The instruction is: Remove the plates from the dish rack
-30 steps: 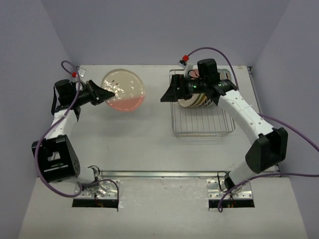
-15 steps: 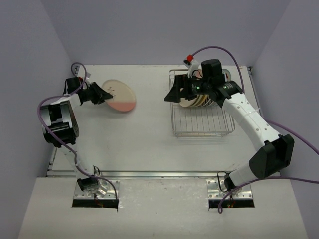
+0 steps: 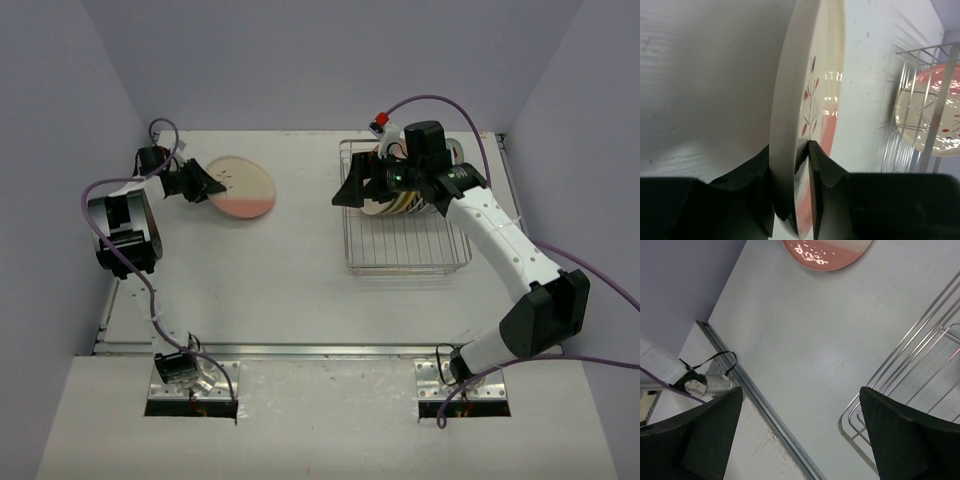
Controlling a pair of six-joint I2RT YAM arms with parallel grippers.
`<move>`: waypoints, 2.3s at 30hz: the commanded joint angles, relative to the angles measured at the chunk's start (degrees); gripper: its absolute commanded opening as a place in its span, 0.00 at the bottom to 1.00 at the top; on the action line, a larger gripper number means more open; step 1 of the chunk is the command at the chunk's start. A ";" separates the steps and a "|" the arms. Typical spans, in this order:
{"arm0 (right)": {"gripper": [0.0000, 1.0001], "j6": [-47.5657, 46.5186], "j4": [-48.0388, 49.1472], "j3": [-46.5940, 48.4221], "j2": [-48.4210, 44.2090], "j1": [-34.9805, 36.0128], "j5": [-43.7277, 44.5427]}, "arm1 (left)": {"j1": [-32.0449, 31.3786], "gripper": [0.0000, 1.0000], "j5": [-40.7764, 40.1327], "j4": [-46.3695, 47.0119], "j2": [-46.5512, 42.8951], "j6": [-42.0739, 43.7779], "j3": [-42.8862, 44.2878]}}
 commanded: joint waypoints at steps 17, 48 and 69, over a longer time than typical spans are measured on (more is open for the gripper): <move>0.99 -1.30 1.18 0.03 -0.31 -0.21 3.36 | -3.40 0.55 -36.80 -6.14 0.50 14.21 3.14; 0.67 -4.11 -1.46 1.42 3.76 -6.27 40.24 | -10.53 0.94 -25.00 0.54 -56.45 20.32 -22.99; 0.61 -5.07 -0.04 14.12 11.46 -4.46 45.02 | -10.85 0.96 -25.61 1.94 -58.06 18.02 -27.16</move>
